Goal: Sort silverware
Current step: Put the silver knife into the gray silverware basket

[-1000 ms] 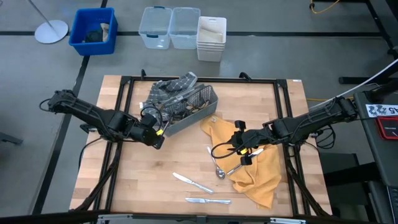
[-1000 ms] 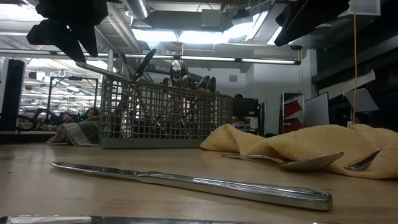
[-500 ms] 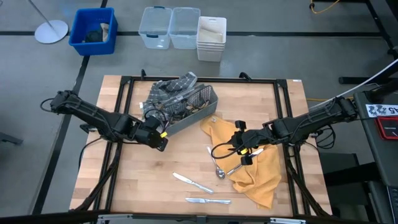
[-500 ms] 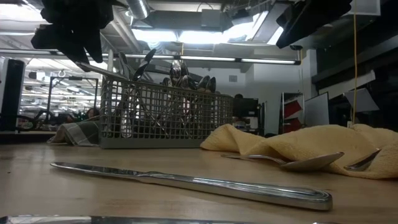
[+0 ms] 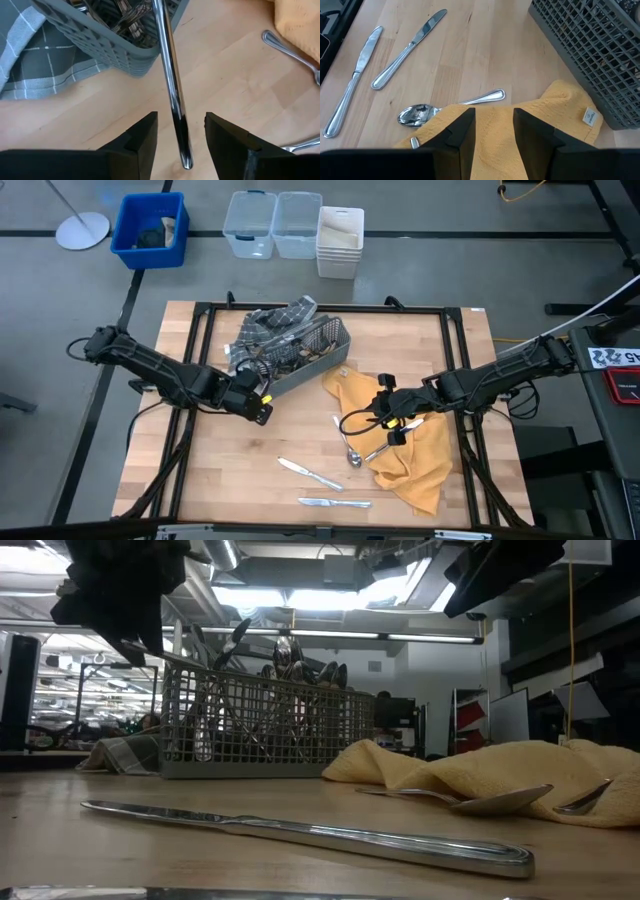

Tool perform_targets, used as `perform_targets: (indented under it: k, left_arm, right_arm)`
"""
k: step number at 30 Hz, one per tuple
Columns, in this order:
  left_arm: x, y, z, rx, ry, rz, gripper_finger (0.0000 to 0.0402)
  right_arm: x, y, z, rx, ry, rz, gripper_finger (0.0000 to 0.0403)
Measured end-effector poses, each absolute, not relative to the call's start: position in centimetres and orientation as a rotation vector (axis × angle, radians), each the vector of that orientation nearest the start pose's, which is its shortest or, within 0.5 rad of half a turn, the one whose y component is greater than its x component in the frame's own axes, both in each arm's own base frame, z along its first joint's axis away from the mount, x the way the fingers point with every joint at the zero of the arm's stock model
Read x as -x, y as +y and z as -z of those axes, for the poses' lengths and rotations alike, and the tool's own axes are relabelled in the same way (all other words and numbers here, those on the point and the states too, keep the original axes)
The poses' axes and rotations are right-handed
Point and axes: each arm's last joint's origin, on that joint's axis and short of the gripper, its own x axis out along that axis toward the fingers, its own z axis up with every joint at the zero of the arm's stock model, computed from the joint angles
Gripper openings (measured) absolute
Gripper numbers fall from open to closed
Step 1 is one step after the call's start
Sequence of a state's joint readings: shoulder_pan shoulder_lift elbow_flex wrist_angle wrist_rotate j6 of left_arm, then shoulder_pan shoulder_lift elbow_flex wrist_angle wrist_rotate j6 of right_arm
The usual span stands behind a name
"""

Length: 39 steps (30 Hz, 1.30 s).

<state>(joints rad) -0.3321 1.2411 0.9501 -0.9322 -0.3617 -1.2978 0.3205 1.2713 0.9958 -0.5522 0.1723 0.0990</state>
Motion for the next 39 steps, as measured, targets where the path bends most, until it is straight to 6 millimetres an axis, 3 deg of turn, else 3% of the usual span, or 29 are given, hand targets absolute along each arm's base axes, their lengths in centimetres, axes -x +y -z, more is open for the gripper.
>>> perform_targets:
  k: [13,27,39]
  left_arm:
    - [-20.9,-6.1,-25.1,0.725,0.914,-0.739,0.0014]
    - [-20.4,-5.9,-26.1,0.723,0.867,-0.709,0.001]
    - [-17.8,-4.9,-28.9,0.786,0.739,-0.637,0.0009]
  right_arm:
    - [-24.8,7.7,-27.6,0.109,0.808,-0.099,0.0133]
    - [-24.8,7.7,-27.6,0.108,0.804,-0.1,0.0133]
    - [-25.0,7.7,-27.8,0.105,0.781,-0.093,0.0133]
